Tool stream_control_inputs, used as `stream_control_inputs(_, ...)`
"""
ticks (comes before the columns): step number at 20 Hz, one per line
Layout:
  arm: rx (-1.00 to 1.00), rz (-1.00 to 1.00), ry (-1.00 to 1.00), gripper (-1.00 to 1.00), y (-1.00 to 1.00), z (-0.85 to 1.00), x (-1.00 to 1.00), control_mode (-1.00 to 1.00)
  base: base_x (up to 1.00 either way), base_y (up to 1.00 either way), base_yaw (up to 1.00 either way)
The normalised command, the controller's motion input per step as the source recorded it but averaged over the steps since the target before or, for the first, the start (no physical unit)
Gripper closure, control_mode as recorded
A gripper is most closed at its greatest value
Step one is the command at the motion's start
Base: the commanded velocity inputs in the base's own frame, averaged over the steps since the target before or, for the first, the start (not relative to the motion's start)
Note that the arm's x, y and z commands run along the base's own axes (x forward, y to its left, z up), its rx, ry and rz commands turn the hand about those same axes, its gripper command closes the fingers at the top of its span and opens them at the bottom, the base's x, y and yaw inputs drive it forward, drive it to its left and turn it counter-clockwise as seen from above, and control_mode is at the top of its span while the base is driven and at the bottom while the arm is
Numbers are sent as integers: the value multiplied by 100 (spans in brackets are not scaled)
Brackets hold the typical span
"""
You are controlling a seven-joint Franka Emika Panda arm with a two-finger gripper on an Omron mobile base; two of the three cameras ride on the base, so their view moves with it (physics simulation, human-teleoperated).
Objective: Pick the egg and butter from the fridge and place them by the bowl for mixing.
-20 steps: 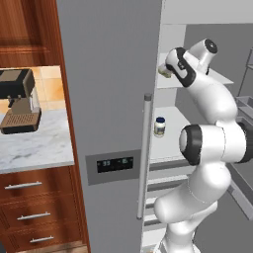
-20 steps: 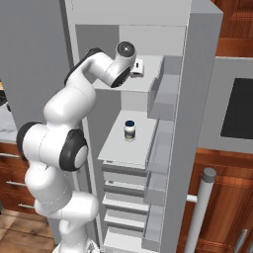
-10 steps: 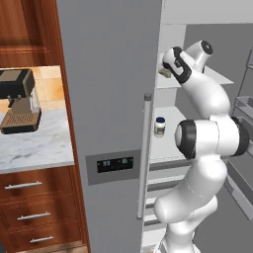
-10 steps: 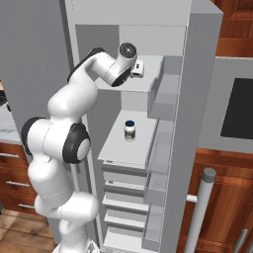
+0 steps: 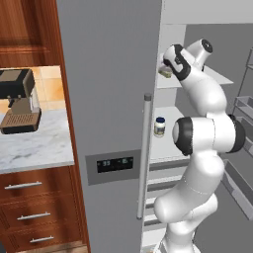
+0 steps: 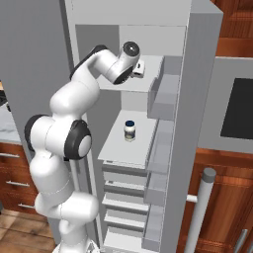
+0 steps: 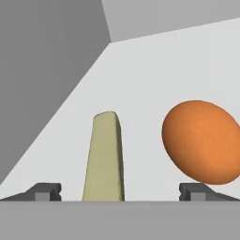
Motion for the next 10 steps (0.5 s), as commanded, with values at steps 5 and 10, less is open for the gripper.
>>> stream_control_inputs(5, 4, 0, 0, -100, 14, -18, 1, -100, 0, 0, 0)
stream_control_inputs(10, 2, 0, 0, 100, 22, -37, 0, -100, 0, 0, 0)
